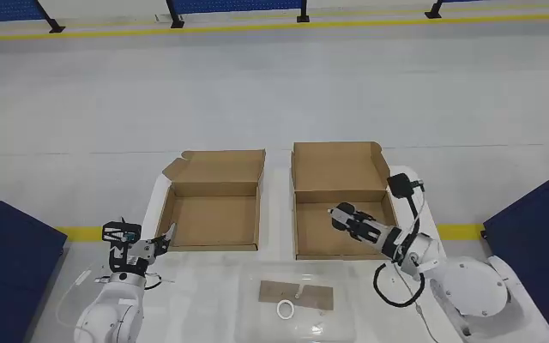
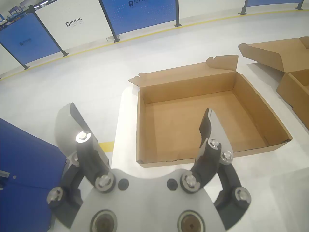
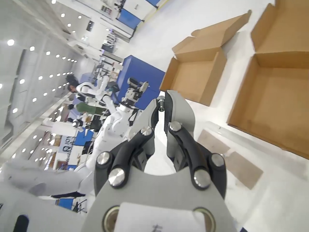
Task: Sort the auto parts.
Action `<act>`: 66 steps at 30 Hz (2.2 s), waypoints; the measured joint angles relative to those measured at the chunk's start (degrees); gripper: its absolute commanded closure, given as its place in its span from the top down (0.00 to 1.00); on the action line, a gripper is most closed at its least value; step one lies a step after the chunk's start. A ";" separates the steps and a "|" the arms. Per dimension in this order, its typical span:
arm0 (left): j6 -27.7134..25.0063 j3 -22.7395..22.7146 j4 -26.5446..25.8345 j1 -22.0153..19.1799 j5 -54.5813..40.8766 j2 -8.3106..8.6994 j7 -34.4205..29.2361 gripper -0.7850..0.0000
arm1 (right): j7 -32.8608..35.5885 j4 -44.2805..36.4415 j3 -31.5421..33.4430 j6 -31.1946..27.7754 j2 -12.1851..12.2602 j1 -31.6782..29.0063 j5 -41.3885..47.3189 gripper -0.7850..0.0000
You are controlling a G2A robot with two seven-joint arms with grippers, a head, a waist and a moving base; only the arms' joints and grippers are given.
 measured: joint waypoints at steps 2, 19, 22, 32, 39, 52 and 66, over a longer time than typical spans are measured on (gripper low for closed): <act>0.00 0.00 0.00 0.00 0.00 0.00 0.00 1.00 | -0.03 1.50 -1.57 1.42 -0.14 1.61 -1.33 0.00; 0.00 0.00 0.00 0.00 0.00 0.00 0.00 1.00 | 6.84 23.65 -18.05 10.55 -2.29 21.57 -14.31 0.00; 0.00 0.00 0.00 0.00 0.00 0.00 0.00 1.00 | 7.22 25.81 -19.07 10.13 -2.48 23.01 -15.29 0.00; 0.00 0.00 0.00 0.00 0.00 0.00 0.00 1.00 | 6.24 26.00 -19.02 10.74 -2.47 22.67 -16.31 0.00; 0.00 0.00 0.00 0.00 0.00 0.00 0.00 1.00 | 7.12 33.11 -23.45 19.99 -3.99 29.26 -21.07 0.00; 0.00 0.00 0.00 0.00 0.00 0.00 0.00 1.00 | 9.53 56.32 -38.55 26.80 -10.68 45.02 -21.37 0.00; 0.00 0.00 0.00 0.00 0.00 0.00 0.00 1.00 | 8.42 59.88 -40.14 25.02 -11.99 46.56 -21.32 0.00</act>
